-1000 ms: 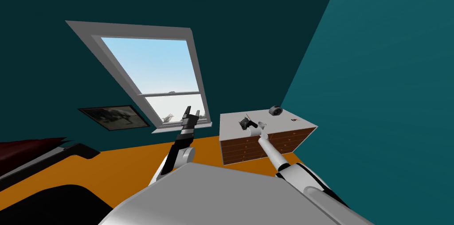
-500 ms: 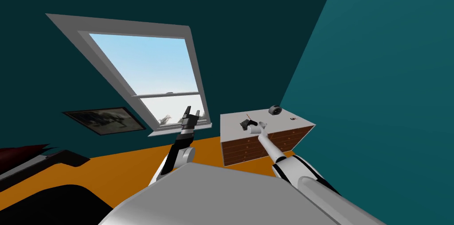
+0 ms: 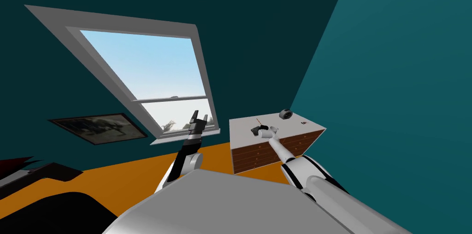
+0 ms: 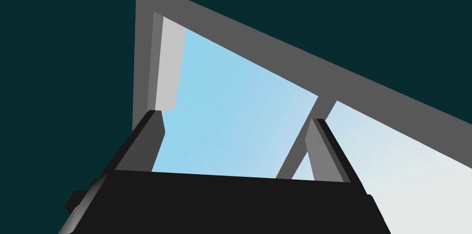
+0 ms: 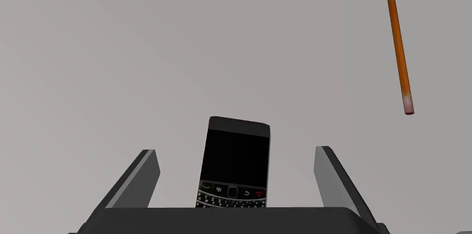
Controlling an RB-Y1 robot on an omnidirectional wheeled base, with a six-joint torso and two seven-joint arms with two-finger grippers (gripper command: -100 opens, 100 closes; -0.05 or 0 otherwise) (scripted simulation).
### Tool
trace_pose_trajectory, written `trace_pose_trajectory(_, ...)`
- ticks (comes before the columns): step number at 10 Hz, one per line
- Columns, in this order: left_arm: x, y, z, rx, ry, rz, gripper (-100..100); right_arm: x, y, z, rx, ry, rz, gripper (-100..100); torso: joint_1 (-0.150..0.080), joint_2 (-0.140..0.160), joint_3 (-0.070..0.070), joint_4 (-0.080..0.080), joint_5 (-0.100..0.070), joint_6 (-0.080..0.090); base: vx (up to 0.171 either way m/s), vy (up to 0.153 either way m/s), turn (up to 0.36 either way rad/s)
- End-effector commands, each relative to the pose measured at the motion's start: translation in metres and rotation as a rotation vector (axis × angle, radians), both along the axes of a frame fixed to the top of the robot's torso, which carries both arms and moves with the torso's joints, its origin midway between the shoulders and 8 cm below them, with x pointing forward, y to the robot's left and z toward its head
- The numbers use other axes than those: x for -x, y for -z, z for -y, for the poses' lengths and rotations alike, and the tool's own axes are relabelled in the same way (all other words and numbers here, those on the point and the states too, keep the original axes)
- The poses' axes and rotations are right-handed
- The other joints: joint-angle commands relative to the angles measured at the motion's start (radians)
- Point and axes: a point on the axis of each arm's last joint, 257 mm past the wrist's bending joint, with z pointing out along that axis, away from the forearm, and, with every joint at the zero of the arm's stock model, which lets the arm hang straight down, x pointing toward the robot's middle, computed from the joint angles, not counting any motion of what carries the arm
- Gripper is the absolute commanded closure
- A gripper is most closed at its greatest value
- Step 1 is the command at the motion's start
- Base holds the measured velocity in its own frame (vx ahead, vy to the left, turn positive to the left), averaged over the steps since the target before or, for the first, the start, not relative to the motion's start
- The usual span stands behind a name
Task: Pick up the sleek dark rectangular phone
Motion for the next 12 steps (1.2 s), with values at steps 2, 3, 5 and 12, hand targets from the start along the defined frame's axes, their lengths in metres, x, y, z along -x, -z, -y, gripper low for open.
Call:
trace_pose_trajectory(2, 0.0, 0.0, 0.0, 0.0, 0.0, 0.0, 0, 0.005, 0.012, 0.009, -0.025, 0.046, -0.056, -100, 0.0, 0.0, 0.0, 0.0, 0.0, 0.0, 0.02, 0.047, -0.053)
trace_pose_trajectory(3, 0.0, 0.0, 0.0, 0.0, 0.0, 0.0, 0, 0.006, 0.014, 0.013, -0.05, 0.08, -0.088, -100, -0.001, 0.0, 0.0, 0.0, 0.0, 0.0, 0.018, 0.035, -0.065)
trace_pose_trajectory(5, 0.0, 0.0, 0.0, 0.0, 0.0, 0.0, 0, 0.011, 0.022, 0.018, -0.045, 0.088, -0.105, -100, -0.001, 0.0, 0.0, 0.0, 0.0, 0.0, 0.009, 0.024, -0.018)
trace_pose_trajectory(12, 0.0, 0.0, 0.0, 0.0, 0.0, 0.0, 0, 0.024, 0.038, 0.037, -0.101, 0.195, -0.212, -100, -0.002, 0.0, 0.0, 0.0, 0.0, 0.0, 0.009, 0.032, -0.034)
